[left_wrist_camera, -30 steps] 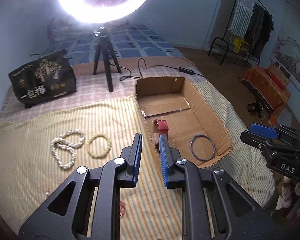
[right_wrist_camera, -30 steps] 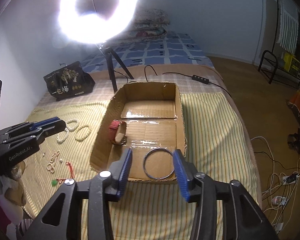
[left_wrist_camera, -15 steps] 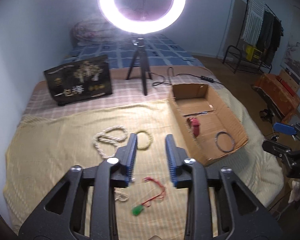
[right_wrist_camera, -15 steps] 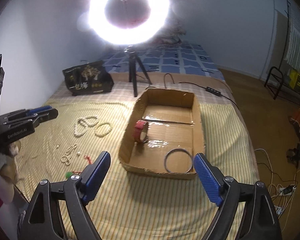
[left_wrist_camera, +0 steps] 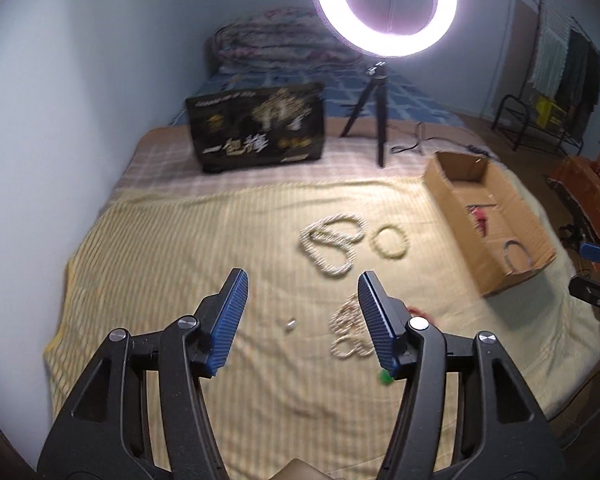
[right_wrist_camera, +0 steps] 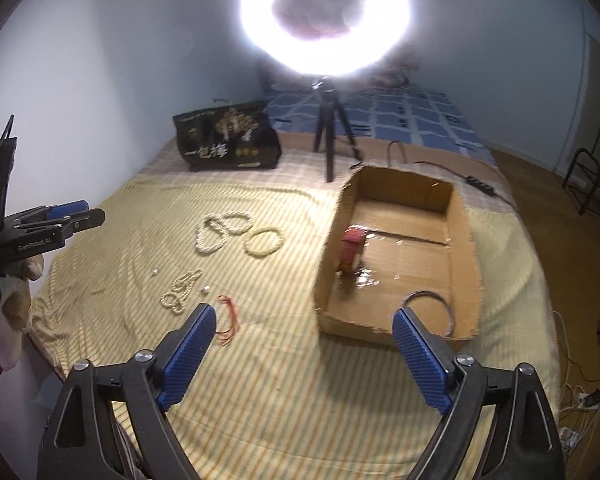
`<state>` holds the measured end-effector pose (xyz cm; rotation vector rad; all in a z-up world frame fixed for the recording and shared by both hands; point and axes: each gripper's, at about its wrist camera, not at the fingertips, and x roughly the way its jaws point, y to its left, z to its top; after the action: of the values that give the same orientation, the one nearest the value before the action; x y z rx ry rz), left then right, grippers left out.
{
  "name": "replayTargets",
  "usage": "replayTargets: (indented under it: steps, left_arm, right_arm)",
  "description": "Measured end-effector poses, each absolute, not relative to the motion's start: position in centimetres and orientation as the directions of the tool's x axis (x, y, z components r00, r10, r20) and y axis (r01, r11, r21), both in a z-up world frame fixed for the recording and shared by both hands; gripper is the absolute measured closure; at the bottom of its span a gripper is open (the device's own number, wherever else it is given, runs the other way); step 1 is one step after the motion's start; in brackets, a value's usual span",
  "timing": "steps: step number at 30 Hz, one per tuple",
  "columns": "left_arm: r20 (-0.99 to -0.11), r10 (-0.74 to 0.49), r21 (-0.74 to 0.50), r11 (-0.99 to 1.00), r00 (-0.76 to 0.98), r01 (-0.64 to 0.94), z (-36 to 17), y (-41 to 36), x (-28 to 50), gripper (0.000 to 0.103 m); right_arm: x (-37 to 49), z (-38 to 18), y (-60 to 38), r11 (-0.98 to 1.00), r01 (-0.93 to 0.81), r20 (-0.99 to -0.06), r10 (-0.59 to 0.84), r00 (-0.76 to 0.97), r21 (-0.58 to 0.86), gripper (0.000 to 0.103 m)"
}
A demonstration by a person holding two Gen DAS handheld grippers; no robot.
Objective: Organize jewelry
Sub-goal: 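Move both tools back toward the remaining jewelry on the sheet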
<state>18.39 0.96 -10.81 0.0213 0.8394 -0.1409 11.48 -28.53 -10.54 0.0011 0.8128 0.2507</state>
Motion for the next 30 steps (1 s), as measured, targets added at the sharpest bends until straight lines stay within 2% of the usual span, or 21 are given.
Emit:
replayTargets:
  steps: [5,18,22,25,28,30]
  left_arm:
    - [-0.768,-0.126,-0.064,0.991,0.629,0.12,-12.5,2.9,18.0,0.044]
    - [-0.796,-0.18,-0.129,0.983,0.578,0.13,-16.4,4.4,17.0,0.044]
    - [-0.807,-0.188,-0.138,0.982,0.559,0.132,-17.8,4.7,17.1,0.045]
    - [-0.813,-0.197,-0.148,0.98,0.548,0.132,-18.6,4.9,17.3,0.051]
    - [-0.815,-0.211,-0.164,0.977,0.539,0.135,-19.2,5.0,17.7,0.054]
    - [-0.82,-0.215,-0.168,0.976,0.531,0.137,-19.7,5.0,18.0,0.058]
  right_arm:
    - [12.1,-11.8,-26.6,0.96,-0.262,-0.753,0.244,0.611,0.099,0.005]
    - [13.0,-14.9,-21.5,0.894,-0.417,-0.805,0.364,0.469,0.161,0.005]
    - [13.4,-15.8,-19.5,0.876,-0.458,-0.816,0.37,0.444,0.148,0.013]
    - [13.9,-16.5,-18.2,0.863,-0.482,-0.826,0.38,0.416,0.154,0.016]
    - [14.4,-17.3,-17.2,0.852,-0.497,-0.837,0.388,0.387,0.165,0.026]
    - [14.8,-17.9,-16.5,0.844,-0.507,-0.841,0.395,0.369,0.174,0.027]
